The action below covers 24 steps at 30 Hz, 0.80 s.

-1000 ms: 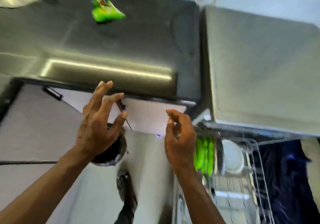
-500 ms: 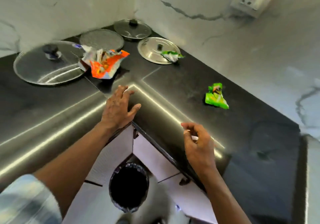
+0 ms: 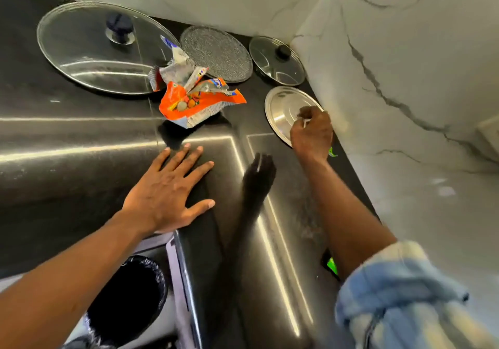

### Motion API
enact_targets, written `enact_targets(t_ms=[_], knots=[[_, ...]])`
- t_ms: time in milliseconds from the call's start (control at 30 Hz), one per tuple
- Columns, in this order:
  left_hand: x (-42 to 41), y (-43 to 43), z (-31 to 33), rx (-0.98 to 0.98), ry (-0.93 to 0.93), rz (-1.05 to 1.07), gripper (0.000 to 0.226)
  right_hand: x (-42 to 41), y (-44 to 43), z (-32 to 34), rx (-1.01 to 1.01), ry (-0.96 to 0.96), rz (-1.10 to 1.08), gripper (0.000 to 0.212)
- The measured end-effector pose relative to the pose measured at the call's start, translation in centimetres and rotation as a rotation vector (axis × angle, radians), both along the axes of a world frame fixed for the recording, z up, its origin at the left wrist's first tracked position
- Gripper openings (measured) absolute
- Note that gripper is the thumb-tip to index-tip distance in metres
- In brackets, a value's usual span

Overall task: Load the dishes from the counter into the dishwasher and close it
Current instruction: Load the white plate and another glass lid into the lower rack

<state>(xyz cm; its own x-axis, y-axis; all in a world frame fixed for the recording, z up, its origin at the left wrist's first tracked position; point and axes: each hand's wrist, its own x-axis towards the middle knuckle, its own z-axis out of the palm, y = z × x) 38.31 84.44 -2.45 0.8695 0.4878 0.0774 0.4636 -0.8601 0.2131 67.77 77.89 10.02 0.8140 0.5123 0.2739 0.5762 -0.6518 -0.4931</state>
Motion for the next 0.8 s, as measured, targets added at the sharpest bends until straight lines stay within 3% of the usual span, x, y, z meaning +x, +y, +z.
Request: enact_targets(t_ms=[167,300,533,667,800], knots=[[0.1,-0.2,-0.3,0.031,0.017,0.018,0.087,9.2,4.4,-0.4,-0.340,-0.040,-0.059,0.045],[0.1,-0.7,-0.7,0.028,-0.006,0.039,0.086,13.1,5.9,-1.8,-0.722,0.031,0.104,0.047],[0.4,-0.3,-0.2,0.012,0.020,0.047,0.086,15.0,6.3,-3.2,-0.626,-0.089,0.117,0.033],[0.4,-0.3,0.3,0.001,0.053,0.037,0.086,14.4,4.9,-1.2,-0.422,-0.218,0.150,0.029],[0.0,-0.4,0.4,-0.012,0.059,0.042,0.085,13.8,3.3,3.8,-0.169,-0.139,0.085,0.033]])
